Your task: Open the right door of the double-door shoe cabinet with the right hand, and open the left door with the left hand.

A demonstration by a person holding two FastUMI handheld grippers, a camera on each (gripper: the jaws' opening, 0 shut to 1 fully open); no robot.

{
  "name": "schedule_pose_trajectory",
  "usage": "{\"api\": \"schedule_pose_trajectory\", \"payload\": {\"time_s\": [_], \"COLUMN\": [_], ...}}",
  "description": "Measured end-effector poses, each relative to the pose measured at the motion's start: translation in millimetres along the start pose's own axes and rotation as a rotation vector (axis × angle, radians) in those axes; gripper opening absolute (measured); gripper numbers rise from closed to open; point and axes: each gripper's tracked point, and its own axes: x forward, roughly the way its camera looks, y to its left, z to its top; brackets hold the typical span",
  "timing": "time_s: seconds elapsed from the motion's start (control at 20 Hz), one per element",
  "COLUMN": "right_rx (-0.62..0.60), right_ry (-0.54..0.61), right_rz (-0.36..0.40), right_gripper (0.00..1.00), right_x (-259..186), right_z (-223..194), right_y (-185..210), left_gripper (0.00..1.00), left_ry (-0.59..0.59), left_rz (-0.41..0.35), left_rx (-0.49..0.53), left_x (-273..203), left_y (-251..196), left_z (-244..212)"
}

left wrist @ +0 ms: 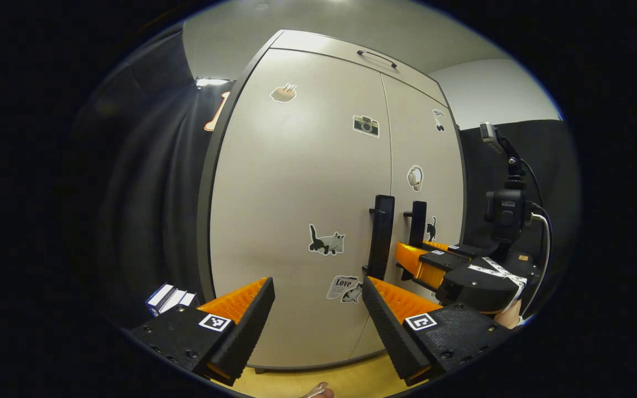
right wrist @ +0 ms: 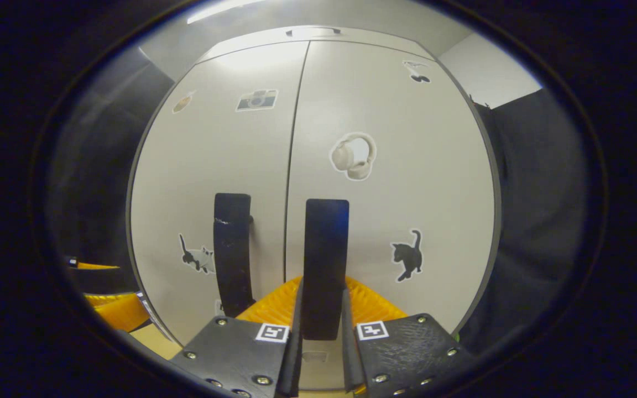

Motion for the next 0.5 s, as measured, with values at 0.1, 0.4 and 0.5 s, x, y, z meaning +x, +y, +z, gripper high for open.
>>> {"api": "schedule_pose_trajectory", "payload": {"time_s": [0.1, 0.4, 0.5], "right_rx": [-0.001, 0.029, 0.028], "right_ry": [0.006, -0.009, -0.008], "right_rz": [0.009, 0.047, 0.064], "right_gripper": [0.30, 0.18, 0.18], "right_x": [-1, -8, -11], "right_z": [0, 1, 2], "right_y": [0, 0, -1], "left_gripper": [0.99, 0.98, 0.99], "left_ry": [-0.002, 0.003, 0.003], "left_rz": [-0.003, 0.012, 0.017], "left_rx": [0.001, 0.007, 0.011], "left_x": [-2, -8, -12], "left_y": [-1, -6, -10], "left_z": [1, 0, 1]}}
